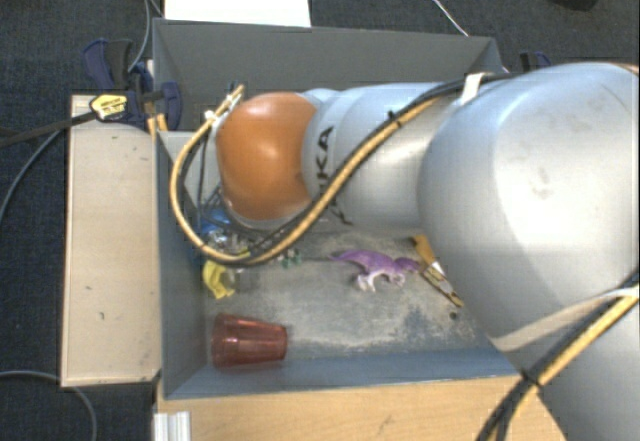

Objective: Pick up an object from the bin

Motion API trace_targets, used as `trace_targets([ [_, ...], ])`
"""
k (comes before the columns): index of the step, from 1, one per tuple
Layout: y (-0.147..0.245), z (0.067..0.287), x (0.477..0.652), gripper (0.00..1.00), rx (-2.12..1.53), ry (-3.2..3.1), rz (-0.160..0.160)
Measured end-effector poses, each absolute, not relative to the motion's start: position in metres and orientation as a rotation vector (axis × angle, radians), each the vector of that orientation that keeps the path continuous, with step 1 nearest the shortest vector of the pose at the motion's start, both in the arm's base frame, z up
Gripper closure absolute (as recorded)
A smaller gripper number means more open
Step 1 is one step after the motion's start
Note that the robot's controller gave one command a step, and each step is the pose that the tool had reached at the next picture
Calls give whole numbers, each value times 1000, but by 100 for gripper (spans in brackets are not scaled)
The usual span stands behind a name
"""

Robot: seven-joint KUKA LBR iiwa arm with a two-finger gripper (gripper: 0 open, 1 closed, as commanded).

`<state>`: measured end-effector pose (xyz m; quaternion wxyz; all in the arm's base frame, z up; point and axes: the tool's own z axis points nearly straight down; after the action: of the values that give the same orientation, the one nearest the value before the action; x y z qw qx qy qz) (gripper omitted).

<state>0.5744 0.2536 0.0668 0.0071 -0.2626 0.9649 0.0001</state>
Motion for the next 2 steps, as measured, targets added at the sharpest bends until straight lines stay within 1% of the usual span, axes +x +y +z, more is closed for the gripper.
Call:
trace_targets([
  [1, 253, 72, 573, 100, -800, 3026, 2],
  [2, 253, 86, 572, 100, -787, 3036, 1],
])
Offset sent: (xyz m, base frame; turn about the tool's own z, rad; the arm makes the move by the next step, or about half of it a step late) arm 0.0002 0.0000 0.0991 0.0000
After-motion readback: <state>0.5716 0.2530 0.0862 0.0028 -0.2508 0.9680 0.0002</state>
